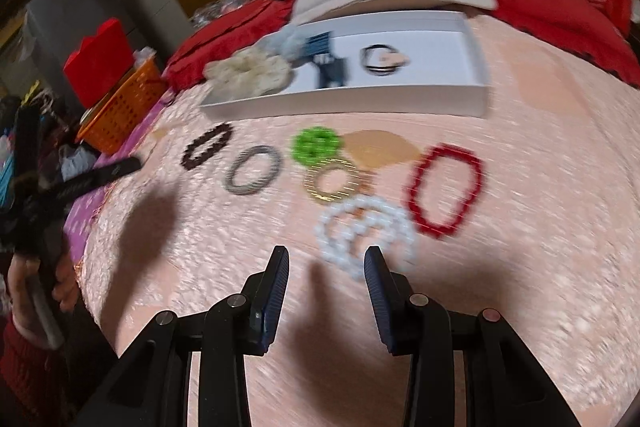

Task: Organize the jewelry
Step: 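Withdraw both tools from the box back over the bracelets, then grasp the dark brown bead bracelet with the left tool while the right tool grasps the silver braided bracelet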

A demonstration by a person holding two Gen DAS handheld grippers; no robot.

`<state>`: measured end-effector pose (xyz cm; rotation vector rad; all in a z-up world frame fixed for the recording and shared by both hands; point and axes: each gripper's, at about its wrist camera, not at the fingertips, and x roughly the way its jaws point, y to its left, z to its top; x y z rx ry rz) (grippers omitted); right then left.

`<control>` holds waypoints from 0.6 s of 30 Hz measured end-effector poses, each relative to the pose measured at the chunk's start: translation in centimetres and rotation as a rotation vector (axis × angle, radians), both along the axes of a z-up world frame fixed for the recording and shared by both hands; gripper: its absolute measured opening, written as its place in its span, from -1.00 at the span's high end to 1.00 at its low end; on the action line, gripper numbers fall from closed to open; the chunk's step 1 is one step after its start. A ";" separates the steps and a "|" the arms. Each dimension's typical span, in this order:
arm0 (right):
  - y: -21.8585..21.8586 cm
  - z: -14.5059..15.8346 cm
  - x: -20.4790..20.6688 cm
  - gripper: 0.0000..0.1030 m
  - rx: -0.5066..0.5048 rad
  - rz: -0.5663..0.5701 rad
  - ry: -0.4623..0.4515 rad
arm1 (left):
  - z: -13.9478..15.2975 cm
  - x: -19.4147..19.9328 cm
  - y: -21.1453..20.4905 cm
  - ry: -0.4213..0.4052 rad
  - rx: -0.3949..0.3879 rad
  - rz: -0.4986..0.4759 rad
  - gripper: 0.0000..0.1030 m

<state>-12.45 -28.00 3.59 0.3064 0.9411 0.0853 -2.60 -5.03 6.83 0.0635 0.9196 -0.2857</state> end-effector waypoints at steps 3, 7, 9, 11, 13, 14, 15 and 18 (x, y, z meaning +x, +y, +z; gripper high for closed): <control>1.6 0.2 2.0 0.27 -0.005 0.036 -0.003 | -0.9 2.5 -0.9 0.014 -0.006 -0.015 0.17; 3.2 0.3 4.7 0.27 0.007 0.066 -0.001 | -2.2 5.1 -0.8 0.042 -0.035 -0.002 0.17; 4.0 0.4 5.9 0.27 0.011 0.086 -0.007 | -2.8 6.1 -0.3 0.059 -0.069 -0.001 0.17; 4.9 0.3 6.9 0.27 0.012 0.108 0.000 | -3.2 6.5 -0.2 0.069 -0.086 -0.011 0.17; 5.9 -0.1 8.1 0.27 -0.009 0.129 0.010 | -3.7 6.8 0.0 0.074 -0.102 -0.031 0.17; 6.2 -0.3 8.6 0.27 -0.023 0.139 0.016 | -3.9 6.9 -0.1 0.079 -0.106 -0.038 0.17; 6.5 -0.5 9.0 0.27 -0.037 0.143 0.021 | -4.2 7.0 -0.2 0.089 -0.103 -0.044 0.17; 7.1 -1.1 9.7 0.27 -0.076 0.149 0.027 | -4.6 7.2 -0.9 0.094 -0.081 -0.072 0.17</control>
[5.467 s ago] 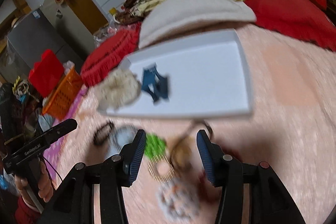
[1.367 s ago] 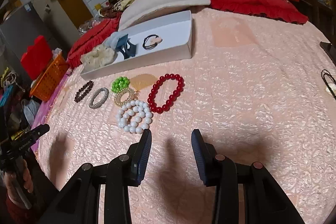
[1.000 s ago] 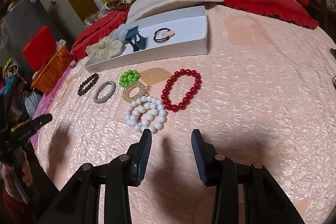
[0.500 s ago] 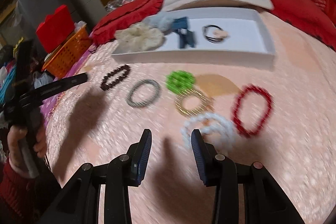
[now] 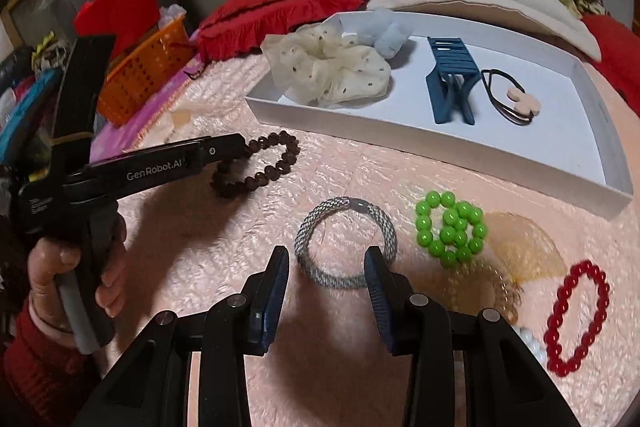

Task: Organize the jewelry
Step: 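Grasp the dark brown bead bracelet with the left tool while the right tool grasps the silver braided bracelet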

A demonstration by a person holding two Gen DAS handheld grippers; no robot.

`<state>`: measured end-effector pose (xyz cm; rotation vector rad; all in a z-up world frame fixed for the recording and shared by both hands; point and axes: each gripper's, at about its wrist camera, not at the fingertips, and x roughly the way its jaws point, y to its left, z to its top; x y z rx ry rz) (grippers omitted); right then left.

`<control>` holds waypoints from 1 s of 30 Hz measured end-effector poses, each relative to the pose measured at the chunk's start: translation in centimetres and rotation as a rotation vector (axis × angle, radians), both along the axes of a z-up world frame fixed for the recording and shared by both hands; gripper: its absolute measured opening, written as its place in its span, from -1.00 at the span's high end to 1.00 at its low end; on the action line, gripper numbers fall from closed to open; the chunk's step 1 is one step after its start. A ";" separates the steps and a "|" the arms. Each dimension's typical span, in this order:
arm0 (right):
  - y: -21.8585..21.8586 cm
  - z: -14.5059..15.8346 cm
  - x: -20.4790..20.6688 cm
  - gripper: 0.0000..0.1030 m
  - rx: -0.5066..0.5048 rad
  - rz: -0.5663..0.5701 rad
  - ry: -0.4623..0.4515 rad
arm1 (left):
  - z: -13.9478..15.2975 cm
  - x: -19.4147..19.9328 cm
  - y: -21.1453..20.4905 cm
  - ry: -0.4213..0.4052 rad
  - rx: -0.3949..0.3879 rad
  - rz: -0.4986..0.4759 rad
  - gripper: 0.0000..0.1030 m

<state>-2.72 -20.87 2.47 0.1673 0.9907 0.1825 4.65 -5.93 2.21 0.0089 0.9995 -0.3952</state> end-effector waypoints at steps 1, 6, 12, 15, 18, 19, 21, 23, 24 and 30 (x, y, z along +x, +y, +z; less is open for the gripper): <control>0.2 0.0 0.1 0.27 -0.007 0.004 -0.003 | -0.1 0.1 -0.3 0.002 0.009 -0.013 0.17; 0.9 -0.8 0.5 0.27 -0.030 0.030 0.006 | -0.3 0.0 -1.6 -0.020 0.081 -0.058 0.12; 2.4 -0.9 0.4 0.26 -0.093 0.029 -0.017 | -0.4 0.2 -2.3 -0.005 0.091 -0.090 -0.12; 2.7 -0.9 0.2 0.26 -0.079 0.032 -0.004 | -0.4 0.2 -1.9 0.005 0.073 -0.088 -0.12; 3.4 -1.0 -0.2 0.26 -0.098 0.040 -0.004 | -0.6 -0.3 -2.7 -0.025 0.133 -0.120 -0.11; 3.7 -1.1 -0.4 0.26 -0.118 0.041 -0.010 | -0.7 -0.6 -3.1 -0.045 0.165 -0.136 -0.10; 4.4 -1.3 -0.6 0.26 -0.161 0.039 -0.022 | -0.5 -0.9 -3.3 -0.034 0.133 -0.161 0.63; 5.0 -1.4 -0.6 0.26 -0.205 0.041 -0.031 | -0.4 -0.9 -3.2 -0.001 0.109 -0.170 0.85; 5.3 -1.5 -0.7 0.30 -0.224 0.043 -0.035 | -0.3 -0.8 -2.8 0.025 0.060 -0.175 0.85; 4.6 -1.1 0.0 0.86 -0.203 0.023 -0.023 | 1.6 -1.0 -0.6 0.013 -0.041 -0.140 0.85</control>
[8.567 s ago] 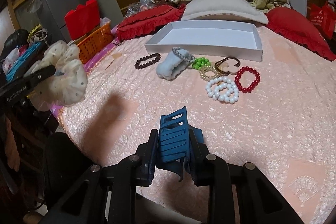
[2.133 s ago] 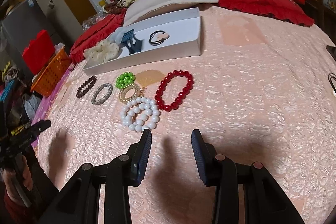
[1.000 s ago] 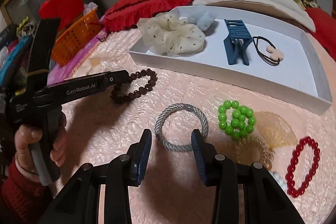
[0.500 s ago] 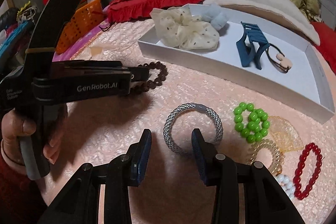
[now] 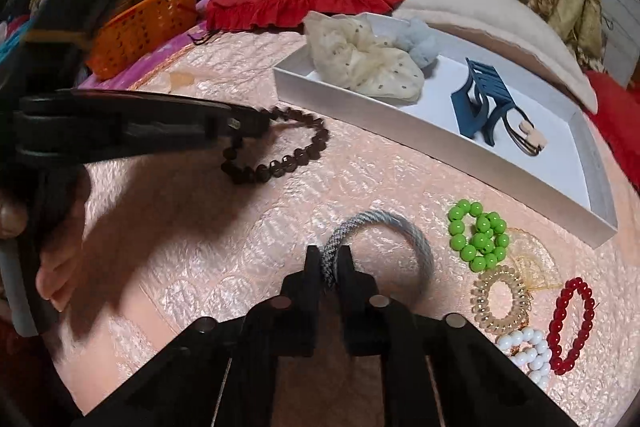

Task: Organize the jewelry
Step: 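Grasp the dark brown bead bracelet with the left tool while the right tool grasps the silver braided bracelet, then carry both bracelets into the white box and open both tools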

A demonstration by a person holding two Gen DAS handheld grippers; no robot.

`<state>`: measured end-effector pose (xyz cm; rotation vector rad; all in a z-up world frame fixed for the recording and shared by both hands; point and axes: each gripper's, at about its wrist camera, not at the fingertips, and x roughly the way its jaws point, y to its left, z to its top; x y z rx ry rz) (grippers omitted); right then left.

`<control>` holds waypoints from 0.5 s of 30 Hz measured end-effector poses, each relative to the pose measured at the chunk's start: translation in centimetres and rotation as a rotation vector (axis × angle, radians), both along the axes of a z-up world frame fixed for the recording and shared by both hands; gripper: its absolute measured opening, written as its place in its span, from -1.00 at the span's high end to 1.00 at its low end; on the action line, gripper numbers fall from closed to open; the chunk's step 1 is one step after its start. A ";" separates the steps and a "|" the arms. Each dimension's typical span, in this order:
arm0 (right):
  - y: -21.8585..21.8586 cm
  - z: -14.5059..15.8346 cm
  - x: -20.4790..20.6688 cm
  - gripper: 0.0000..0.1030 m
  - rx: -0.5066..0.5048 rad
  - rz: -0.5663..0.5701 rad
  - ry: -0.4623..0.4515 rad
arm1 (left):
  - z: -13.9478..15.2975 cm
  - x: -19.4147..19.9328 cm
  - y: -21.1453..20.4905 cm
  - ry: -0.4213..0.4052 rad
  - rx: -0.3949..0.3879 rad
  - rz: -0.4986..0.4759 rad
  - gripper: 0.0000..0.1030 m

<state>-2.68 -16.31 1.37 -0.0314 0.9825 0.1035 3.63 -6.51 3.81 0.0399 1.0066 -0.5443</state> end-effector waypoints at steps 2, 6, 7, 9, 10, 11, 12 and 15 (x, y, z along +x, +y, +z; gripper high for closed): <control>-0.5 0.5 0.2 0.86 0.016 -0.014 -0.004 | 0.8 -0.2 0.9 -0.010 -0.037 0.009 0.85; -1.3 2.2 0.0 0.87 0.050 -0.036 -0.035 | 2.0 -0.6 2.6 -0.012 -0.095 0.042 0.85; -1.4 2.5 -0.3 0.87 0.058 -0.039 -0.038 | 2.3 -0.7 3.0 -0.010 -0.112 0.045 0.85; -2.0 3.6 -0.4 0.87 0.078 -0.049 -0.051 | 2.7 -0.8 3.4 -0.017 -0.145 0.046 0.85; -2.2 4.1 -0.5 0.87 0.083 -0.055 -0.059 | 3.2 -0.9 3.7 -0.023 -0.166 0.046 0.85; -2.6 4.8 -0.6 0.87 0.096 -0.066 -0.071 | 3.6 -1.0 3.9 -0.024 -0.188 0.046 0.85; -3.0 5.4 -0.6 0.87 0.109 -0.073 -0.080 | 3.7 -0.9 4.0 -0.022 -0.203 0.044 0.85; -4.2 7.2 -0.7 0.87 0.140 -0.096 -0.115 | 4.9 -1.0 4.1 -0.014 -0.291 0.024 0.85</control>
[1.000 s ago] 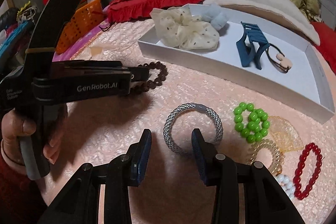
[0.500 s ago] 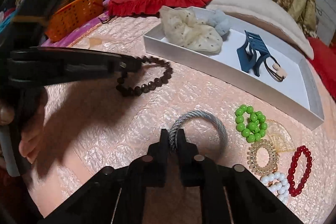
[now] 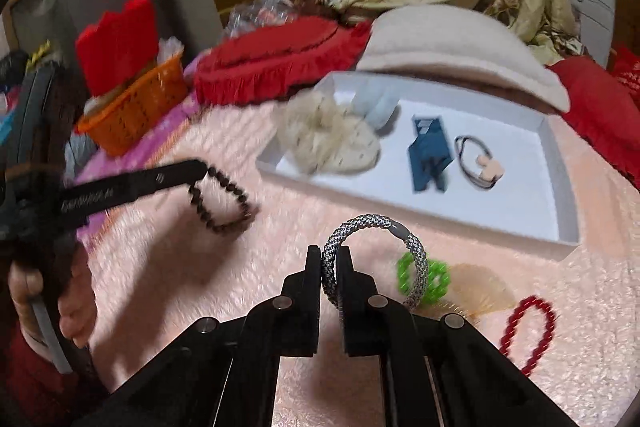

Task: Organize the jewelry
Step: 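Carry both bracelets into the white box and open both tools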

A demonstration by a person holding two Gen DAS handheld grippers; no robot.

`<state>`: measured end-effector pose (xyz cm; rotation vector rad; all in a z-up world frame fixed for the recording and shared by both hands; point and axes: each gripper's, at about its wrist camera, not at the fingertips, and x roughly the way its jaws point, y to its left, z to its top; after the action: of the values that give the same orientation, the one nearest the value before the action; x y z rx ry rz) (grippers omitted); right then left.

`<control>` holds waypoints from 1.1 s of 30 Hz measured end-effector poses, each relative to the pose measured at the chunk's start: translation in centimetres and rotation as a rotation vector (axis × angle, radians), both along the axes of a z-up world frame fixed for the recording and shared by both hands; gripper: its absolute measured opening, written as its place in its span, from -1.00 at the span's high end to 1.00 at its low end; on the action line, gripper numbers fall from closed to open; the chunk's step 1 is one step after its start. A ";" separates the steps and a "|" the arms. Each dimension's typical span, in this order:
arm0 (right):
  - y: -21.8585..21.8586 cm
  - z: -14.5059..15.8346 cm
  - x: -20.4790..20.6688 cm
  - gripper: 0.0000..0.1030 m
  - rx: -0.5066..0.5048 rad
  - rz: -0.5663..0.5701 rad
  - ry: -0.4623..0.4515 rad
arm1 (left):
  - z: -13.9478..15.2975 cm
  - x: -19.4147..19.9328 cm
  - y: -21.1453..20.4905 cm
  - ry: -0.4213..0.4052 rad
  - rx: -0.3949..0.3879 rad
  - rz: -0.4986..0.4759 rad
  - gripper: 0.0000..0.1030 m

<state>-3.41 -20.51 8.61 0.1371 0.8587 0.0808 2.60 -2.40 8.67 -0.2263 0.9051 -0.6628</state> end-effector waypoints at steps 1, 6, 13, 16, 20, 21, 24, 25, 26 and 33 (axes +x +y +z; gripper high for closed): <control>-0.5 0.6 0.0 0.87 0.009 -0.009 -0.010 | 0.3 -0.1 -0.1 0.001 -0.026 -0.011 0.85; -2.9 2.6 1.2 0.87 0.048 -0.035 -0.038 | 2.0 0.1 -1.8 -0.007 -0.068 -0.064 0.85; -6.6 3.4 3.2 0.87 0.095 -0.098 -0.048 | 2.8 1.5 -6.7 0.022 -0.074 -0.113 0.85; -8.5 2.7 3.7 0.87 0.118 -0.125 -0.030 | 2.8 2.6 -9.6 0.016 -0.024 -0.127 0.85; -11.7 1.1 5.5 0.87 0.146 -0.176 0.013 | 2.8 4.2 -13.3 -0.016 0.061 -0.151 0.85; -12.4 0.7 6.1 0.87 0.153 -0.189 0.024 | 2.6 4.6 -14.2 -0.024 0.090 -0.149 0.85; -14.5 -0.6 8.4 0.87 0.179 -0.217 0.060 | 1.5 6.7 -15.9 -0.044 0.176 -0.112 0.85; -15.0 -0.9 9.2 0.87 0.184 -0.224 0.067 | 1.0 7.4 -16.0 -0.037 0.186 -0.101 0.84; -15.6 -1.3 10.5 0.87 0.195 -0.230 0.076 | 0.5 8.2 -16.1 -0.029 0.196 -0.088 0.84; -16.8 -3.3 16.3 0.87 0.255 -0.243 0.109 | -1.3 11.9 -16.5 -0.003 0.208 -0.052 0.73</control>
<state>12.87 -37.33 5.36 0.4868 0.9327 -0.0459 14.48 -18.91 7.37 -0.0160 0.9722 -0.6121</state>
